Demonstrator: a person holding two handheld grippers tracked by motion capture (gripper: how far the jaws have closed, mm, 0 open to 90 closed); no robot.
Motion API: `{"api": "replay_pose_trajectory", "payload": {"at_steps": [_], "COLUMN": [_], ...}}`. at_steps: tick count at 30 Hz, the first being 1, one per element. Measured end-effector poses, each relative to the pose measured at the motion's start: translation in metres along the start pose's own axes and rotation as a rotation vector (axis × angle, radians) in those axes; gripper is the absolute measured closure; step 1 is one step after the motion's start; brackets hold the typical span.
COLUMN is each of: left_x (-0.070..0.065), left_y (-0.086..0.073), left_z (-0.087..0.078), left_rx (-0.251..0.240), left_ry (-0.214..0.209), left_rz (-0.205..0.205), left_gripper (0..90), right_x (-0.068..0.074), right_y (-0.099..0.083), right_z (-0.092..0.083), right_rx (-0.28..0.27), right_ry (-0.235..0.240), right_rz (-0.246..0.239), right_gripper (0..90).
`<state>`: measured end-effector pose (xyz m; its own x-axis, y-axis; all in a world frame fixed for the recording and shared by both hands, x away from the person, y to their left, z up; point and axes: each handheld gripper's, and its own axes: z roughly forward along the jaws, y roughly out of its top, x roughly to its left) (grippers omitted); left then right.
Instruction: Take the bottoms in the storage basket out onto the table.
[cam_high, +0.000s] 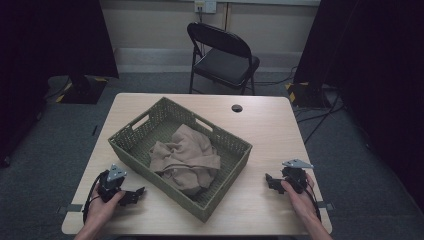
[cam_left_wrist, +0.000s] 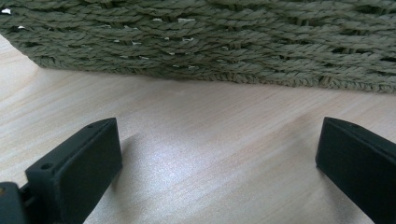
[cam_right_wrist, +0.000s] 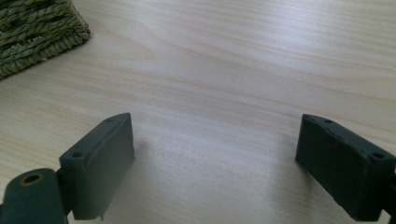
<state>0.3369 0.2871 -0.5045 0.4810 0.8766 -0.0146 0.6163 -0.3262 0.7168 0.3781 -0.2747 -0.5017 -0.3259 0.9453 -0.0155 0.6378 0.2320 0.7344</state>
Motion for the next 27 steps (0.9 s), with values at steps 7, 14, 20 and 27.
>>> {"api": "replay_pose_trajectory", "payload": {"at_steps": [7,14,20,27], "left_x": [0.0,0.0,0.0,0.0], "left_y": [0.0,0.0,0.0,0.0], "left_z": [0.0,0.0,0.0,0.0], "left_rx": [0.0,-0.001,0.0,0.0], "left_ry": [0.0,0.001,0.001,0.0], "left_rz": [0.0,0.0,0.001,0.003], "left_gripper": [0.0,0.0,0.0,0.0], "right_x": [0.003,0.008,0.011,0.013], "right_y": [0.002,0.006,0.011,0.014], "right_z": [-0.004,-0.008,-0.015,-0.022], "right_rx": [-0.02,-0.021,-0.073,-0.092], "right_ry": [0.016,0.034,0.081,0.097], "right_rz": [-0.002,-0.045,-0.035,-0.06], "right_gripper": [13.8,14.5,13.8,14.0]}}
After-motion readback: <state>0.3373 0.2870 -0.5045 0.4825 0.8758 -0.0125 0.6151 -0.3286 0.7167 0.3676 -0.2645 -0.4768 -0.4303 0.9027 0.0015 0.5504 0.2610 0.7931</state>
